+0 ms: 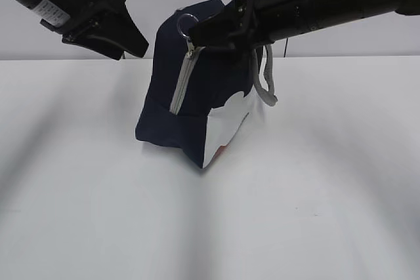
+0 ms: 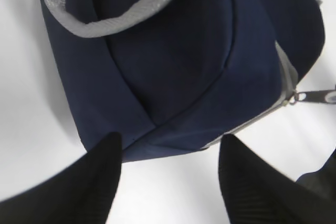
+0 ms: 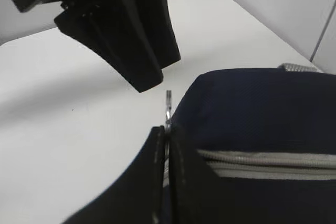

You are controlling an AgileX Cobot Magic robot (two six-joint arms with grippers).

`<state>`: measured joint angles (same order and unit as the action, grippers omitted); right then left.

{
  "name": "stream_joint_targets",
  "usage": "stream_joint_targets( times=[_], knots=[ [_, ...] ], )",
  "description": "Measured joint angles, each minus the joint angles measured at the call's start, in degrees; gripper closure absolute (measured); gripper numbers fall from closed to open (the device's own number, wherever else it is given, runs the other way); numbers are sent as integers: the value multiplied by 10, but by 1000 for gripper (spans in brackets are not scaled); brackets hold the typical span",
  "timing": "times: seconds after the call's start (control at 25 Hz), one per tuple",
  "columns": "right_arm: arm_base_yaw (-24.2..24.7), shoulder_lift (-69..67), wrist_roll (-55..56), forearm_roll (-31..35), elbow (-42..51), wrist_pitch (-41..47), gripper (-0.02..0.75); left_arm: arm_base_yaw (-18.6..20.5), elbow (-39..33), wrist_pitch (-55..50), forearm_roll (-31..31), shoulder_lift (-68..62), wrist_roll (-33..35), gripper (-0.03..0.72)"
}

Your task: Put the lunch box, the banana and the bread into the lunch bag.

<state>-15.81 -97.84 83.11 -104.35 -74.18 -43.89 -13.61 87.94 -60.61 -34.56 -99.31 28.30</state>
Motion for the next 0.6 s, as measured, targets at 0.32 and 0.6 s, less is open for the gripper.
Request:
stream_joint_targets(
  times=[0.32, 0.6],
  knots=[
    [0, 0, 33, -1, -2, 76, 754, 0, 0, 6, -3, 0, 10, 274],
    [0, -8, 33, -1, -3, 104, 754, 0, 0, 6, -14, 0, 40, 274]
  ],
)
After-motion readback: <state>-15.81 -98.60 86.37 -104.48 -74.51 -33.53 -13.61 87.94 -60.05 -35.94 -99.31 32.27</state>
